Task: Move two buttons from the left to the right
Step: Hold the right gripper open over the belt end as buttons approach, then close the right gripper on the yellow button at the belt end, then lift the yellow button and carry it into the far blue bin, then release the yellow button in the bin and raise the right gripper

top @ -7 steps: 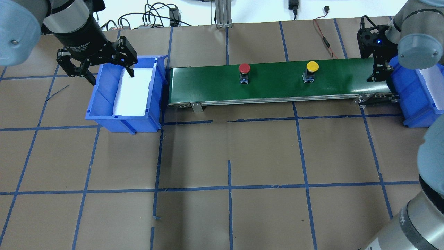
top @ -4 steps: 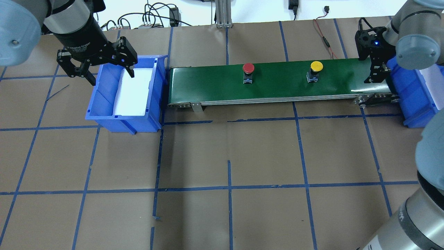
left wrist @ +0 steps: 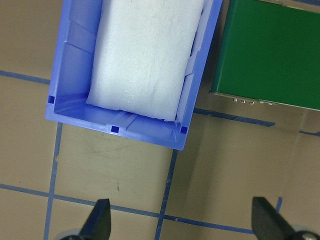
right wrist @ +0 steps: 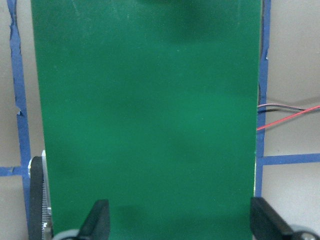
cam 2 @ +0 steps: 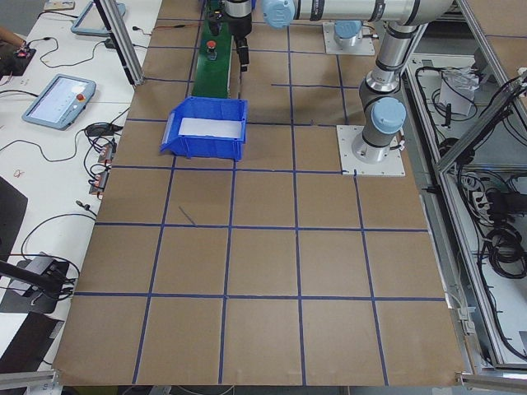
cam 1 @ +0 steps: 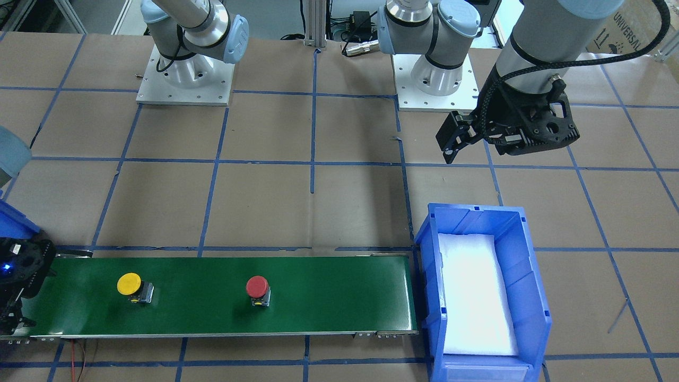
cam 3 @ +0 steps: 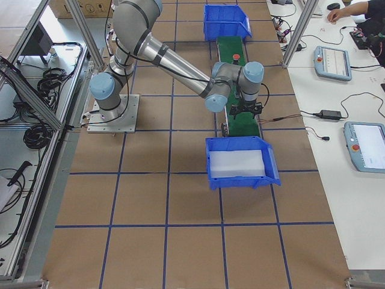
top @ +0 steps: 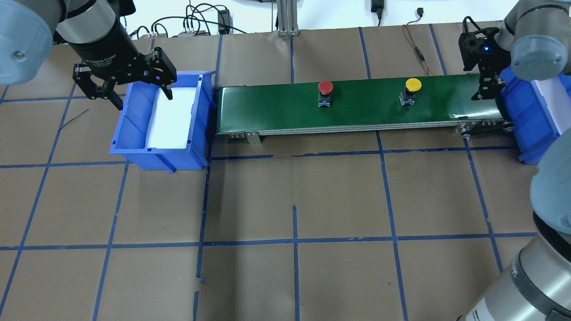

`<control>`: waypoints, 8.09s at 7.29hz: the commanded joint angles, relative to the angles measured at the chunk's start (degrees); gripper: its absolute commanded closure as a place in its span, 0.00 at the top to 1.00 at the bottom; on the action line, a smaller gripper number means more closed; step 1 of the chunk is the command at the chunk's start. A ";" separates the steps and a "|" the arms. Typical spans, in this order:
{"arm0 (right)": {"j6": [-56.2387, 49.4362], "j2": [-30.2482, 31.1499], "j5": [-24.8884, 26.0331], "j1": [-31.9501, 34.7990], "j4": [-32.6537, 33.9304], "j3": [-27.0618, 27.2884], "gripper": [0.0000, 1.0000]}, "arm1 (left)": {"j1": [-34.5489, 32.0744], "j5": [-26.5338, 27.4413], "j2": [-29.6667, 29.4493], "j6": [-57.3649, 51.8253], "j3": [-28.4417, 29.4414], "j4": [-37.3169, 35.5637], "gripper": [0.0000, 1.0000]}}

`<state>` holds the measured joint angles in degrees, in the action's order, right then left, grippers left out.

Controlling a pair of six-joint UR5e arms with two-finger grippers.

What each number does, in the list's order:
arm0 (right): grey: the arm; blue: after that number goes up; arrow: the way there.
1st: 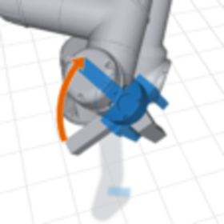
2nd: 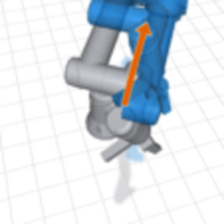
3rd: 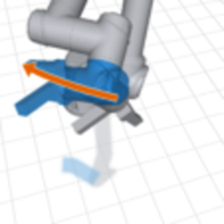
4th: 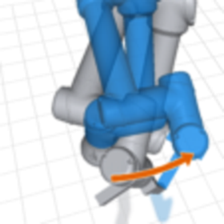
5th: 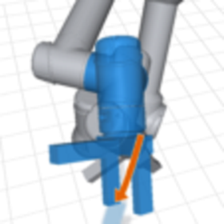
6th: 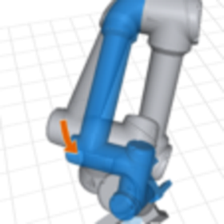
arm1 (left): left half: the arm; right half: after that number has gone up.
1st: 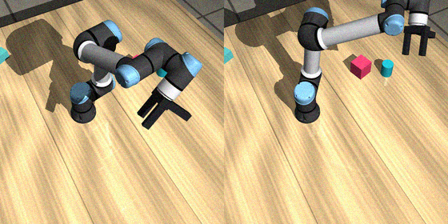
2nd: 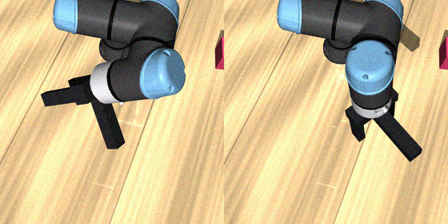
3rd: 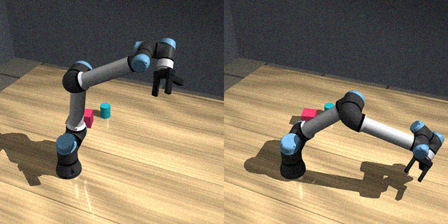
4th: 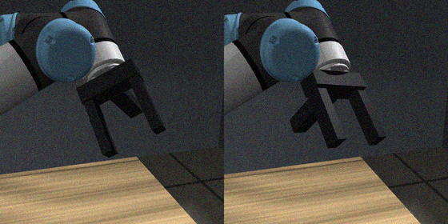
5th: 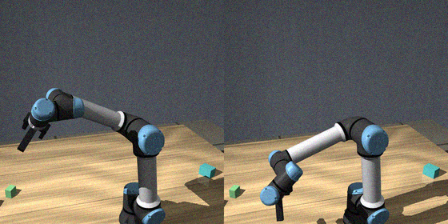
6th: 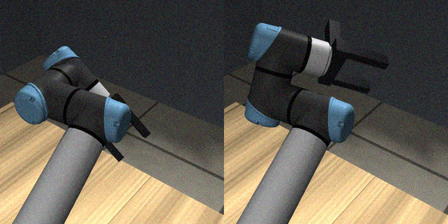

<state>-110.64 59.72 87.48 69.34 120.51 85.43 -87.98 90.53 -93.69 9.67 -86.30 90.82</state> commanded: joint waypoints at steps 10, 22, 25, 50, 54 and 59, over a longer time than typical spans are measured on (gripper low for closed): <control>-1.26 -0.22 2.34 0.09 -0.19 -0.27 0.95 | 0.00 -0.09 0.00 0.00 0.07 -0.03 1.00; 2.89 2.06 -0.56 4.04 -0.19 3.07 0.97 | 0.00 0.00 -0.09 0.00 -0.01 -0.03 1.00; 3.06 1.98 -0.73 4.04 -0.19 3.07 0.97 | 0.00 0.00 0.00 0.00 -0.01 -0.03 1.00; -23.82 -4.28 -4.42 -21.09 1.66 -3.61 0.84 | 0.00 -0.09 0.00 0.00 -0.01 0.06 1.00; -18.25 6.61 -0.85 -12.59 -9.92 -2.56 0.92 | 0.00 0.00 0.00 0.00 -0.10 0.06 1.00; -5.06 5.76 -2.05 -5.20 -2.83 4.92 0.92 | 0.00 -0.09 0.00 0.00 -0.10 0.06 1.00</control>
<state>-118.40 66.15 85.80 62.41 115.47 89.36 -87.98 90.44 -93.71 9.67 -86.40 90.88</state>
